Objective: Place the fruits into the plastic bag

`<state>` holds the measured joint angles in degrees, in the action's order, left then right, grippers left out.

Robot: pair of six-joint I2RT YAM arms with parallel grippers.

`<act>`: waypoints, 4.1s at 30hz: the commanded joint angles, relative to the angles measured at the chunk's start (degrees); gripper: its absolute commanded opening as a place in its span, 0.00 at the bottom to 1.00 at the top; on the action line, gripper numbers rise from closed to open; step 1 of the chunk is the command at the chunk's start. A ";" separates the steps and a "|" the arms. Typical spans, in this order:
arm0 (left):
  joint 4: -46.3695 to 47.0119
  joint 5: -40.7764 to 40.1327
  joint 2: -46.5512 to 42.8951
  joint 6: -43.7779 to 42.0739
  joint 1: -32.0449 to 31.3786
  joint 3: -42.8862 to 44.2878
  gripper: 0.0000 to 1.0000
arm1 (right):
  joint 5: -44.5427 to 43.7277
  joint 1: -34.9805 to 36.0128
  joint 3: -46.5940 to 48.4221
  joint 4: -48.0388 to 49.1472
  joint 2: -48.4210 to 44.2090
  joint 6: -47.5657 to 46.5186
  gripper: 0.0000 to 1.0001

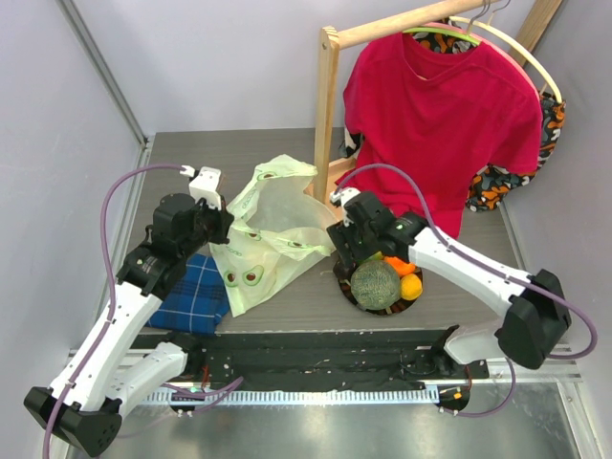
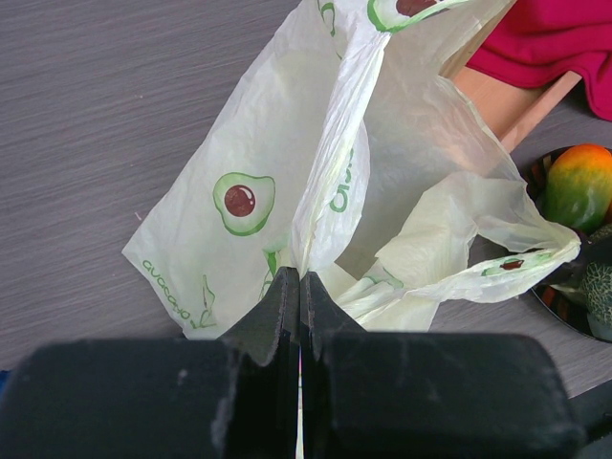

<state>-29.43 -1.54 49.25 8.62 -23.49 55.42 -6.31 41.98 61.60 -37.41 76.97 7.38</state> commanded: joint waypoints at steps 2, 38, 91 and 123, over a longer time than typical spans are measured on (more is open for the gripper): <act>2.01 -0.57 -0.83 0.25 0.11 0.04 0.00 | 1.91 2.32 1.85 1.81 4.15 -3.33 0.72; 1.92 -0.04 -0.21 0.43 0.11 0.22 0.00 | 3.76 2.76 0.89 6.12 6.27 -6.76 0.34; 1.83 -0.31 -0.65 0.34 0.11 0.13 0.00 | 5.43 -1.81 -4.21 12.54 11.19 -4.65 0.49; 2.01 -0.57 -1.00 0.43 0.11 0.04 0.00 | 16.69 -1.90 3.86 33.53 0.79 2.81 0.37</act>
<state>-29.43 -1.52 49.25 8.75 -23.49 55.42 13.98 40.21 60.34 -11.68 71.59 7.55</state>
